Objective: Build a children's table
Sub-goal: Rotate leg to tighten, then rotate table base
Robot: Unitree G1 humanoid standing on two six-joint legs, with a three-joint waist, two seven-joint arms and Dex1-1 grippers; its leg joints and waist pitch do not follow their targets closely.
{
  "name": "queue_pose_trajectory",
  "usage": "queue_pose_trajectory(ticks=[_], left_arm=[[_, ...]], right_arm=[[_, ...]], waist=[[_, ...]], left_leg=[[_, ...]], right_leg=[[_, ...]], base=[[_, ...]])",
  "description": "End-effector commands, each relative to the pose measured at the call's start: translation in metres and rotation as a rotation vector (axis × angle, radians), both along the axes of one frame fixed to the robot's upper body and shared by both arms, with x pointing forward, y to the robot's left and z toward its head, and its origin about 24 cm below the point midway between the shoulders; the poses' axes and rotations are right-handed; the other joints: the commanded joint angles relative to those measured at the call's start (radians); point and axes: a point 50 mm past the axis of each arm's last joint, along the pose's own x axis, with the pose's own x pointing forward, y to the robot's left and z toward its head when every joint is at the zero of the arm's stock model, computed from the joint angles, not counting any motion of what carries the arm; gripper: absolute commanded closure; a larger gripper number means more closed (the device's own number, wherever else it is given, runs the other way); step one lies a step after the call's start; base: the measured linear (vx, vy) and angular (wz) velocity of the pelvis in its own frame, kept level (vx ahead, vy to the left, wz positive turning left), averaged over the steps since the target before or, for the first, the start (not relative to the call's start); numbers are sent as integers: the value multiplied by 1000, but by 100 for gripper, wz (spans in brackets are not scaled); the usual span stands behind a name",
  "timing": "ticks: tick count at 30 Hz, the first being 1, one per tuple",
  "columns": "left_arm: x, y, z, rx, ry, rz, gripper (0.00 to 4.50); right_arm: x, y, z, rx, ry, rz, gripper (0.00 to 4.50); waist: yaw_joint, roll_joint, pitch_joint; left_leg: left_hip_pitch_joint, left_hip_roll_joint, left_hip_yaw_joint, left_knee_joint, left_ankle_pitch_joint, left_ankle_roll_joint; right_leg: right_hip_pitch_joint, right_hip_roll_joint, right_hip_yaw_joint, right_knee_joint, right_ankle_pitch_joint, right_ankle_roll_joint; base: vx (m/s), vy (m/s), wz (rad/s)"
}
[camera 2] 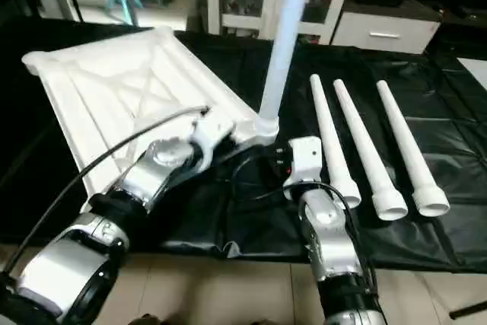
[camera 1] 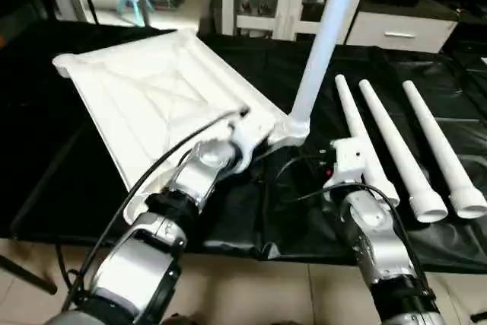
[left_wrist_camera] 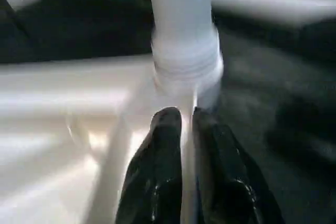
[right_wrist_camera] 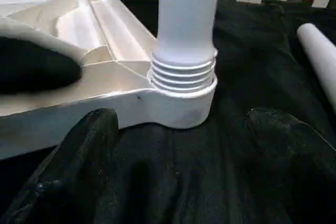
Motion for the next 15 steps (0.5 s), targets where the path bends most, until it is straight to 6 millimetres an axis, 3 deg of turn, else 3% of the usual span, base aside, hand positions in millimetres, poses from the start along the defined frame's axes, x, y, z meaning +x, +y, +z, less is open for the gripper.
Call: queue_pose_trajectory(ticks=[1, 4, 6, 9, 10, 12, 13, 15], left_arm=[[3, 4, 10, -61, -14, 15, 355], [4, 14, 18, -102, -43, 18, 323], [0, 22, 23, -122, -33, -13, 316], [-13, 38, 28, -128, 4, -116, 316], [-20, 45, 30, -109, 22, -169, 316], [-35, 58, 32, -78, 67, -262, 316], [-43, 65, 32, -60, 107, -307, 316], [-54, 70, 29, -20, 171, -351, 316]], right_arm=[[-1, 2, 4, -6, -4, 15, 25], [-2, 2, 7, -9, -9, 30, 25], [-3, 2, 10, -4, -17, 51, 25], [-5, 2, 17, 34, -27, 102, 25], [-7, 1, 19, 43, -27, 124, 25], [-10, 0, 21, 52, -26, 168, 25], [-12, -1, 22, 51, -21, 193, 25], [-15, -3, 21, 44, -10, 219, 25]], waist=[[2, -10, -78], [3, -9, -81], [4, 1, -77], [0, 2, -74], [1, 11, -76], [2, 13, -71], [1, 15, -70], [-1, 16, -66]], left_leg=[[0, 22, -3, -65, -106, 88], [2, 20, 0, -59, -75, 112], [3, 23, -1, -62, -96, 109], [0, 30, -2, -67, -106, 101], [12, 30, 0, -66, -129, 82], [10, 33, 0, -71, -143, 73], [14, 34, -1, -75, -178, 46], [18, 32, 1, -76, -204, 31]], right_leg=[[67, -67, 53, -65, -107, -188], [67, -65, 54, -58, -44, -213], [65, -67, 54, -59, -59, -224], [68, -67, 55, -54, -59, -232], [61, -64, 56, -54, -71, -232], [59, -64, 57, -57, -92, -228], [59, -64, 57, -57, -135, -216], [54, -60, 57, -61, -166, -208]], base=[[0, 0, 0], [0, 0, 0], [0, 0, 0], [0, 0, 0], [0, 0, 0], [0, 0, 0], [0, 0, 0], [0, 0, 0]])
